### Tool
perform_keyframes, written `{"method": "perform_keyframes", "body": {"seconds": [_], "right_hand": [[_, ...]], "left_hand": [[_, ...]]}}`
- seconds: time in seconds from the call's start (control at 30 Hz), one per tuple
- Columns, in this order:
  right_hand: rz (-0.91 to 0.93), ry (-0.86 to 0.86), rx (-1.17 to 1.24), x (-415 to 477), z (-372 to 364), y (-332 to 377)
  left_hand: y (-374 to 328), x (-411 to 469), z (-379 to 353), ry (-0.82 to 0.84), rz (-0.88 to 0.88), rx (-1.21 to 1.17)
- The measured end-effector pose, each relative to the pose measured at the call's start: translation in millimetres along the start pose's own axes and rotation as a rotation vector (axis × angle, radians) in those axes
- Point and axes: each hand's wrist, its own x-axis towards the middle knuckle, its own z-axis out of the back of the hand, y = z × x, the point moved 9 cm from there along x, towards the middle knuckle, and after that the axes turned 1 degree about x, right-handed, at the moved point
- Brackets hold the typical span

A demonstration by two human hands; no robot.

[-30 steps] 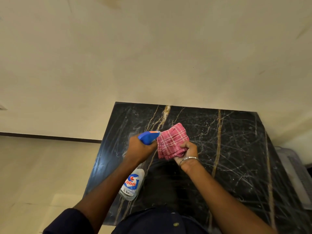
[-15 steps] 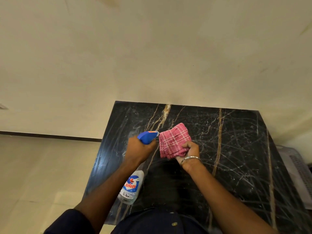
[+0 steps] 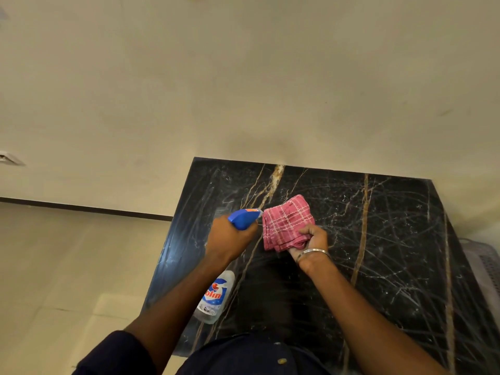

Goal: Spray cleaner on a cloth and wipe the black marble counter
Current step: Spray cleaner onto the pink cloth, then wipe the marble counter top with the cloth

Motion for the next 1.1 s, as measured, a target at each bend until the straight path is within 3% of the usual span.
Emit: {"method": "perform_keyframes", "body": {"seconds": [0.2, 0.37, 0.43, 0.63, 0.77, 0.83, 0.93, 1.0, 1.1], "right_hand": [[-0.042, -0.023, 0.017, 20, -9, -7], [0.093, 0.004, -0.092, 50, -42, -1], [0.221, 0.062, -0.296, 61, -64, 4], [0.641, 0.285, -1.438, 89, -152, -19], [0.985, 0.233, -1.768, 96, -185, -28], [1.003, 0.206, -1.969, 111, -191, -37], [0.851, 0.212, -2.283, 147, -183, -59], [0.735, 0.189, -2.366, 167, -177, -75], [0.721, 0.190, -2.376, 183, -189, -94]], "left_hand": [[24, 12, 21, -0.037, 0.086, -0.083], [53, 28, 40, -0.069, 0.202, -0.230], [65, 34, 43, -0.038, 0.253, -0.269], [87, 49, 53, 0.026, 0.295, -0.245], [94, 58, 65, 0.024, 0.300, -0.251], [98, 63, 70, 0.031, 0.306, -0.252], [105, 67, 74, 0.038, 0.319, -0.254], [111, 71, 78, 0.029, 0.336, -0.270], [120, 75, 85, 0.006, 0.372, -0.313]]}}
